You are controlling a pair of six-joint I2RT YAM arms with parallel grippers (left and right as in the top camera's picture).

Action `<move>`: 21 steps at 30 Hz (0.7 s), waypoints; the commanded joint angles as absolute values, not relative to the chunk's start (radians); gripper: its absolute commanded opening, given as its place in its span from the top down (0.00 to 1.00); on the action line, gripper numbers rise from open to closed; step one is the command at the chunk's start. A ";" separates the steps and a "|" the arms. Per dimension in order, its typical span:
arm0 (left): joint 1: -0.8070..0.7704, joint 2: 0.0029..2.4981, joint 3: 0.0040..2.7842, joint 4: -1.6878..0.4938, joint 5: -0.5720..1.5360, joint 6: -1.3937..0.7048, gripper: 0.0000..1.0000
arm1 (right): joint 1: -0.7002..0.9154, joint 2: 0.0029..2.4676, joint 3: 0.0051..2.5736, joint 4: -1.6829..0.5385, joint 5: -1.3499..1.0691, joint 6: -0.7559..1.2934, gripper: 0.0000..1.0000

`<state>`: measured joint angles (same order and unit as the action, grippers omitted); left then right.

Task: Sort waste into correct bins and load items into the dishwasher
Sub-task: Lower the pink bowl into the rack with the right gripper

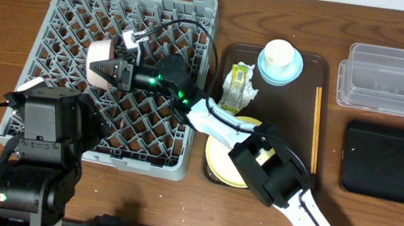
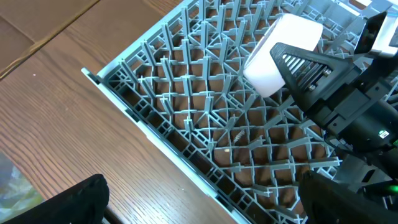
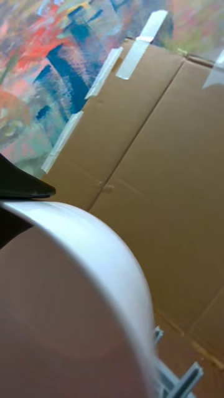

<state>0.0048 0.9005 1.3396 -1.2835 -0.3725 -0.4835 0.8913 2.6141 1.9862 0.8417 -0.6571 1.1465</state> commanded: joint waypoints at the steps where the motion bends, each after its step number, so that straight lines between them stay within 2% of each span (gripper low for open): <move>1: 0.008 0.900 1.351 -1.287 -0.382 -0.495 0.02 | 0.891 2.658 2.000 0.891 -0.660 1.152 0.99; 6: 0.008 0.900 1.351 -1.287 -0.382 -0.495 0.02 | 0.902 2.658 2.016 0.940 -0.686 1.156 0.99; 13: 0.008 0.900 1.351 -1.287 -0.382 -0.495 0.02 | 0.896 2.664 2.016 0.780 -0.678 1.090 0.99; 18: 0.008 0.900 1.351 -1.287 -0.382 -0.495 0.02 | 0.864 2.663 2.028 0.780 -0.697 1.070 0.83; 21: 0.008 0.900 1.351 -1.287 -0.382 -0.496 0.02 | 0.841 2.659 2.061 0.729 -0.739 1.056 0.68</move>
<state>0.0048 0.9005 1.3396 -1.2831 -0.3725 -0.4835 0.8783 2.6537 2.0144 0.7650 -0.6876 1.0832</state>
